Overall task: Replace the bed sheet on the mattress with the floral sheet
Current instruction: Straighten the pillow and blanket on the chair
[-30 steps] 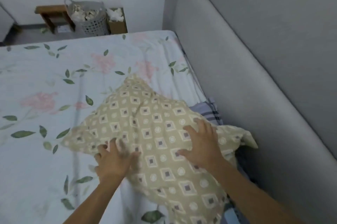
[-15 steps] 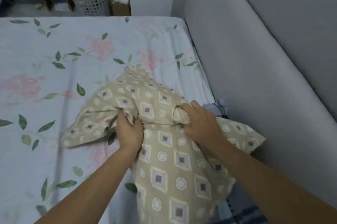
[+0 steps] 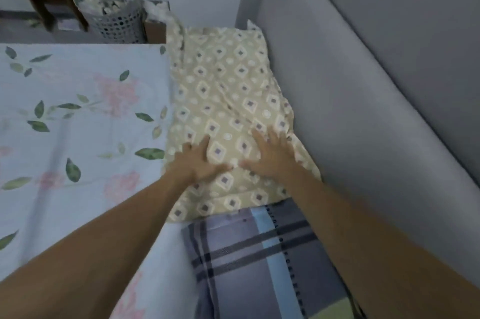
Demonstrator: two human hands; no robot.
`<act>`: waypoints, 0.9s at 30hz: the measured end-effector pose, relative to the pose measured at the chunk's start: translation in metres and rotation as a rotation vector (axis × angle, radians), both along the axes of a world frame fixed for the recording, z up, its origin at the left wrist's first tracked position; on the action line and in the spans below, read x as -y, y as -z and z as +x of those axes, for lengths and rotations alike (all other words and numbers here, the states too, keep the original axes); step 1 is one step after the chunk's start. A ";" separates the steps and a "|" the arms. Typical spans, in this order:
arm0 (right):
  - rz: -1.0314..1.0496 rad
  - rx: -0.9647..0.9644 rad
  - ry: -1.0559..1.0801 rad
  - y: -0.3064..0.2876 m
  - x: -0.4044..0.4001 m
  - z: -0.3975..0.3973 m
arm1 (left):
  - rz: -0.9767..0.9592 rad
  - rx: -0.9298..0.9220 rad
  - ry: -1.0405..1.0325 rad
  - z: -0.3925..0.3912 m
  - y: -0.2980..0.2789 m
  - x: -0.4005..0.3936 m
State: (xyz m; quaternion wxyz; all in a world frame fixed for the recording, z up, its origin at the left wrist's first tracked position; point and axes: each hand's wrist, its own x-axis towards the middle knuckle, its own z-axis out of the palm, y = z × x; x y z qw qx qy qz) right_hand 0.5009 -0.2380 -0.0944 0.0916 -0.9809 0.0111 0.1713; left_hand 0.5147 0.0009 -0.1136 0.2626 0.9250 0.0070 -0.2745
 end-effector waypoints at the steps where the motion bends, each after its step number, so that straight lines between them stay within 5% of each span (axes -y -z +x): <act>1: 0.035 -0.129 0.001 0.027 0.008 -0.003 | 0.034 -0.004 0.035 -0.011 0.031 0.005; 3: 0.116 -0.161 0.028 0.078 0.022 -0.006 | 0.082 0.146 0.030 -0.029 0.082 0.018; 8: 0.174 0.115 0.046 0.159 0.027 0.014 | 0.165 0.620 -0.075 -0.038 0.148 0.040; 16: 0.180 0.131 0.046 0.134 0.027 0.009 | 0.204 0.603 -0.095 -0.033 0.148 0.048; 21: 0.146 0.296 0.163 0.065 0.003 -0.137 | 0.213 0.616 -0.094 -0.036 0.143 0.044; 27: 0.081 0.377 0.143 0.135 0.010 -0.179 | 0.180 0.703 -0.069 -0.043 0.146 0.043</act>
